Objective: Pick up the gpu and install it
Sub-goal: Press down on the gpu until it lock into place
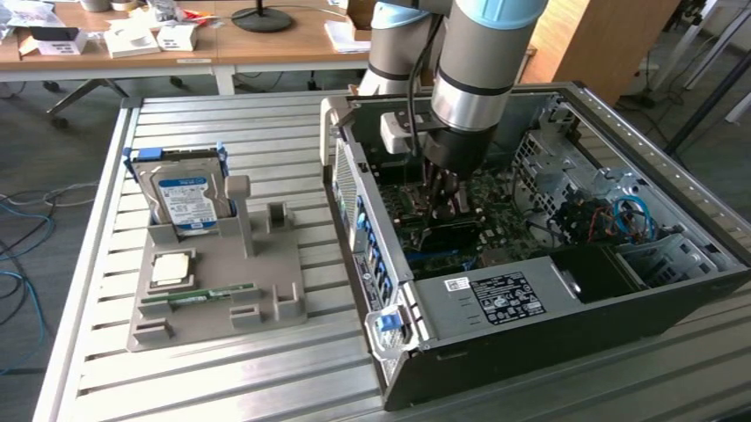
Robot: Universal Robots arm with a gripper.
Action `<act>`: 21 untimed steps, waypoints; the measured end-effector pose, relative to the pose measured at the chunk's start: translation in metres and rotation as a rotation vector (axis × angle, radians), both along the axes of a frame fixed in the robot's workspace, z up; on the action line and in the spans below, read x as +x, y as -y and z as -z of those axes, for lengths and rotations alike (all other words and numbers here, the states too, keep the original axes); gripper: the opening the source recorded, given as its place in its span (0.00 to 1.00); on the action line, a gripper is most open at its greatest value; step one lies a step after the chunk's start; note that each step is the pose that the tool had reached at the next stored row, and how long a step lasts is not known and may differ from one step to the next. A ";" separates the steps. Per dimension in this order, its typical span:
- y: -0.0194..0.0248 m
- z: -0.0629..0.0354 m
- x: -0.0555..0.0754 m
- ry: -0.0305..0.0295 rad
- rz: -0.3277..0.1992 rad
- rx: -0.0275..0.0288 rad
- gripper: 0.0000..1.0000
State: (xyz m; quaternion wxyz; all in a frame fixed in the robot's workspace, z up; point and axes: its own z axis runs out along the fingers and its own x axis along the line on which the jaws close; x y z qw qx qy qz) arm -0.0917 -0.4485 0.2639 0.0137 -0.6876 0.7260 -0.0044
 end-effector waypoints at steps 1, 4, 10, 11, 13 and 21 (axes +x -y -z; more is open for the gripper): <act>0.0000 0.0000 0.000 0.0000 0.000 0.0000 0.11; 0.0000 0.0000 0.000 0.0001 0.000 -0.0001 0.11; 0.0000 0.0000 -0.003 0.0008 0.000 0.0000 0.11; 0.0000 0.0000 -0.004 0.0009 0.000 -0.0001 0.11; 0.0000 0.0000 -0.005 0.0010 0.000 -0.0001 0.11; 0.0000 0.0008 -0.005 0.0011 0.000 -0.0001 0.11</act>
